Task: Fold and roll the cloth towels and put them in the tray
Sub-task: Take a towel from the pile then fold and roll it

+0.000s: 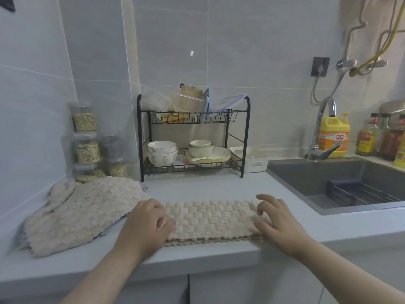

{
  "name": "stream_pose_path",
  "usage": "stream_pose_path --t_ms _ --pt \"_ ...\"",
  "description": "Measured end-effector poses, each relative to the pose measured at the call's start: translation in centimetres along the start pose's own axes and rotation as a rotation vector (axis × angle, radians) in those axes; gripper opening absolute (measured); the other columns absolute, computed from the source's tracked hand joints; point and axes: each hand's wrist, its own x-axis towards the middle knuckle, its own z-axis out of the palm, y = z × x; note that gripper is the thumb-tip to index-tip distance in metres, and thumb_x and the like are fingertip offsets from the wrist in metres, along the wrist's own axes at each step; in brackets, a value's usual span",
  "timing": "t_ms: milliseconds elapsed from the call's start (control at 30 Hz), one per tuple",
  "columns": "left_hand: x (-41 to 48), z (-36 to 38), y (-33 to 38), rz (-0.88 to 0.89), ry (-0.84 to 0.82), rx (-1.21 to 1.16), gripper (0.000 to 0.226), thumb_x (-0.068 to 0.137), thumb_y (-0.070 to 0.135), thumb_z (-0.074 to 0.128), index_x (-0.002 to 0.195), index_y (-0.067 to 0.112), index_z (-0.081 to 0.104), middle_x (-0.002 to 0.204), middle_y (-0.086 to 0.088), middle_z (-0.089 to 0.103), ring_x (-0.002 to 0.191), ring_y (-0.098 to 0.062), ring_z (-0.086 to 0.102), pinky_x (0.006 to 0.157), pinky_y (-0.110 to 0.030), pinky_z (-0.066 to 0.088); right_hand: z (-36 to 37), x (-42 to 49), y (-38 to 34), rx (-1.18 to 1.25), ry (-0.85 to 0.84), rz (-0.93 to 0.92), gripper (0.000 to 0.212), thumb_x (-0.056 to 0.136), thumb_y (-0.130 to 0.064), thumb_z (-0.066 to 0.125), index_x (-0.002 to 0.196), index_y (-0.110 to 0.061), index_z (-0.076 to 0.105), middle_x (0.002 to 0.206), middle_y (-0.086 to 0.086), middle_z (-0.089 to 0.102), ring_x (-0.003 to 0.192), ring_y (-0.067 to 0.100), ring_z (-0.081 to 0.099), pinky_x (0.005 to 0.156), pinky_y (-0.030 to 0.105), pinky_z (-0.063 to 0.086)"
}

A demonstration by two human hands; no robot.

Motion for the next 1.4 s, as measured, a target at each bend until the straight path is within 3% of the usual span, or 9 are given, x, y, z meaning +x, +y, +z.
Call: stream_pose_path --t_ms 67,167,500,600,733,933,1100,1233,1400 --pt "0.1 -0.1 0.7 0.020 -0.105 -0.010 0.039 0.088 0.060 0.032 0.105 0.035 0.057 0.129 0.019 0.047 0.120 -0.001 0.037 0.097 -0.028 0.034 0.0 0.3 -0.2 -0.008 -0.059 0.025 0.063 0.076 -0.068 0.027 0.128 -0.038 0.048 0.146 -0.024 0.022 0.132 0.005 0.024 0.104 0.024 0.023" --pt "0.5 0.5 0.8 -0.006 -0.461 0.085 0.059 0.094 0.060 0.029 0.148 0.046 0.009 0.153 0.025 -0.009 0.141 0.002 -0.012 0.116 -0.030 -0.001 0.3 1.3 -0.5 -0.175 -0.376 0.079 0.094 0.069 -0.087 0.014 0.150 -0.040 0.019 0.159 -0.015 0.008 0.147 0.011 0.009 0.119 0.030 0.008" --pt "1.0 1.0 0.0 -0.080 -0.649 0.153 0.098 0.069 0.090 0.012 0.151 0.038 -0.004 0.153 0.022 -0.013 0.143 0.000 -0.012 0.119 -0.035 -0.001 0.1 2.4 -0.9 -0.077 -0.418 0.318 0.070 0.097 -0.059 0.026 0.153 -0.018 0.015 0.161 0.000 0.009 0.149 0.016 0.000 0.117 0.032 0.006" --pt "1.5 0.6 0.3 -0.199 -0.483 -0.044 0.085 0.078 0.082 0.022 0.150 0.039 0.013 0.157 0.019 0.000 0.145 -0.004 -0.005 0.119 -0.039 0.001 0.1 2.6 -1.3 -0.159 -0.391 0.314 0.083 0.080 -0.082 0.014 0.124 -0.019 0.046 0.136 -0.001 0.043 0.141 0.021 0.026 0.104 0.033 0.027" --pt "4.3 0.9 4.1 -0.087 -0.422 0.012 0.060 0.098 0.047 0.037 0.152 0.030 0.017 0.160 0.012 0.006 0.146 -0.006 -0.002 0.118 -0.032 -0.001 0.5 2.6 -1.3 -0.102 -0.218 0.356 0.037 0.087 -0.054 0.049 0.087 -0.017 0.049 0.097 -0.002 0.057 0.096 0.021 0.053 0.077 0.032 0.038" --pt "5.2 5.8 7.8 -0.014 -0.707 0.203 0.092 0.080 0.075 0.026 0.153 0.026 0.001 0.161 0.002 -0.004 0.148 -0.016 -0.004 0.120 -0.042 0.000 -0.1 1.7 -1.8 0.060 -0.160 0.401 0.036 0.091 -0.035 0.053 0.120 -0.019 0.037 0.107 0.002 0.057 0.099 0.021 0.054 0.078 0.031 0.040" --pt "5.2 6.4 8.1 -0.017 -0.704 0.241 0.103 0.073 0.083 0.026 0.153 0.024 -0.003 0.161 0.002 -0.007 0.148 -0.017 -0.007 0.120 -0.044 -0.003 0.0 1.6 -1.8 0.150 -0.090 0.371 0.074 0.091 -0.026 0.056 0.150 -0.029 0.012 0.127 0.002 0.055 0.108 0.017 0.059 0.088 0.025 0.044" --pt "5.2 5.5 8.6 -0.020 -0.649 0.127 0.096 0.079 0.080 0.029 0.153 0.025 0.005 0.161 0.002 0.000 0.148 -0.018 -0.003 0.120 -0.043 0.000 -0.5 1.7 -1.4 0.374 -0.003 0.460 0.060 0.090 -0.012 0.053 0.141 -0.036 0.033 0.111 -0.005 0.056 0.072 0.013 0.064 0.054 0.019 0.049" --pt "4.0 2.7 3.4 -0.132 -0.452 0.002 0.059 0.093 0.060 0.034 0.147 0.036 0.029 0.158 0.009 0.022 0.147 -0.012 0.013 0.120 -0.038 0.009 -1.7 1.8 -1.8 0.580 0.057 0.573 0.044 0.089 0.006 0.046 0.123 -0.020 0.059 0.101 0.016 0.064 0.056 0.018 0.056 0.043 0.023 0.045"
